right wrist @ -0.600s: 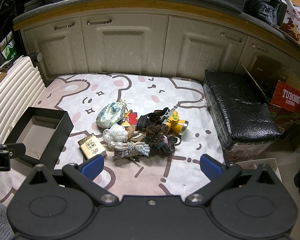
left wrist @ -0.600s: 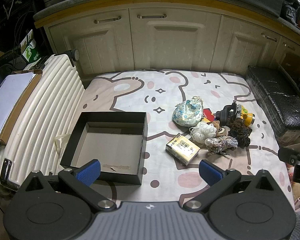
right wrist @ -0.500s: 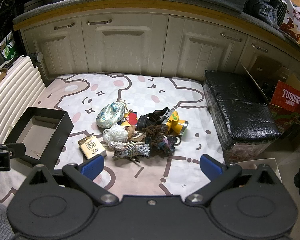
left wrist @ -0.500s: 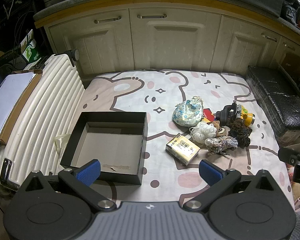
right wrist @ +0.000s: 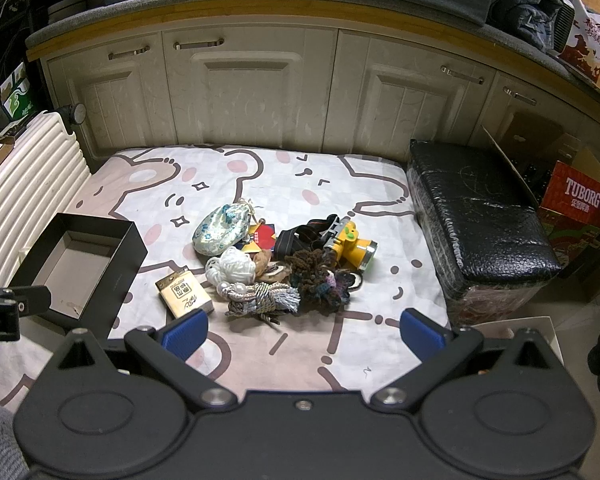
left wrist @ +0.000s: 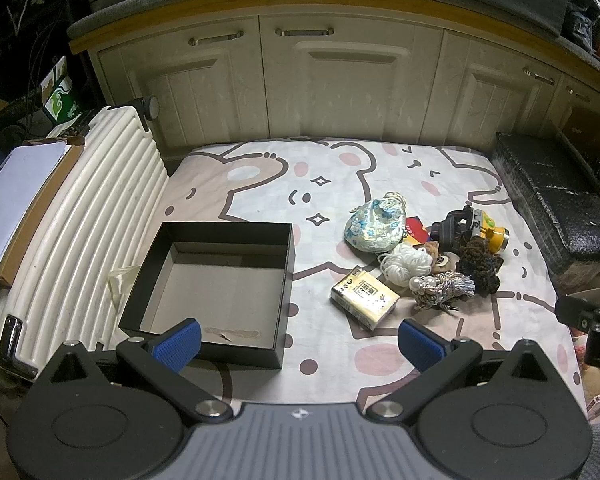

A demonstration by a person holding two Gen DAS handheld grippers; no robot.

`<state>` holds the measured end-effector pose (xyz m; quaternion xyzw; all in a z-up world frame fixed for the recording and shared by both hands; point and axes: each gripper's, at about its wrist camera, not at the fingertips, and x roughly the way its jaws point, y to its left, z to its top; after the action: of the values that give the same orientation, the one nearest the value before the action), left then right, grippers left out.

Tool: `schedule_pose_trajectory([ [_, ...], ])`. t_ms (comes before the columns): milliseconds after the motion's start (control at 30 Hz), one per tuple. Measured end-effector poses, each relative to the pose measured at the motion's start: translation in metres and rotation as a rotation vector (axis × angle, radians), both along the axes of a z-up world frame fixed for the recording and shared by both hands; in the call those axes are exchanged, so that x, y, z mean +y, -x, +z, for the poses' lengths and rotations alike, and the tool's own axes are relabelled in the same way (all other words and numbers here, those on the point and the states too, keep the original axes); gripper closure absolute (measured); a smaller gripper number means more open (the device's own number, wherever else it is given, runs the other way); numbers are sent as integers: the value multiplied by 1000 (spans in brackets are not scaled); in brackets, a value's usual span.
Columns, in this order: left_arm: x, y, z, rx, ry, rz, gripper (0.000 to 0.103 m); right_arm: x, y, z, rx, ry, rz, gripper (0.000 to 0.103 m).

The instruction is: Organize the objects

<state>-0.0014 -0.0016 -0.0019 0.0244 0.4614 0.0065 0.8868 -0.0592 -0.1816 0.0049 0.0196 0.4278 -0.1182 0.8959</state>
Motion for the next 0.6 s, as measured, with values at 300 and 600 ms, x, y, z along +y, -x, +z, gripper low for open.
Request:
schedule_pose_trajectory([
  [300,0,0,0,0,1,0,0,0,0,-1,0,0,-1,0],
  [600,0,0,0,1,3,-1,0,-1,0,0,1,-1,-2,0],
])
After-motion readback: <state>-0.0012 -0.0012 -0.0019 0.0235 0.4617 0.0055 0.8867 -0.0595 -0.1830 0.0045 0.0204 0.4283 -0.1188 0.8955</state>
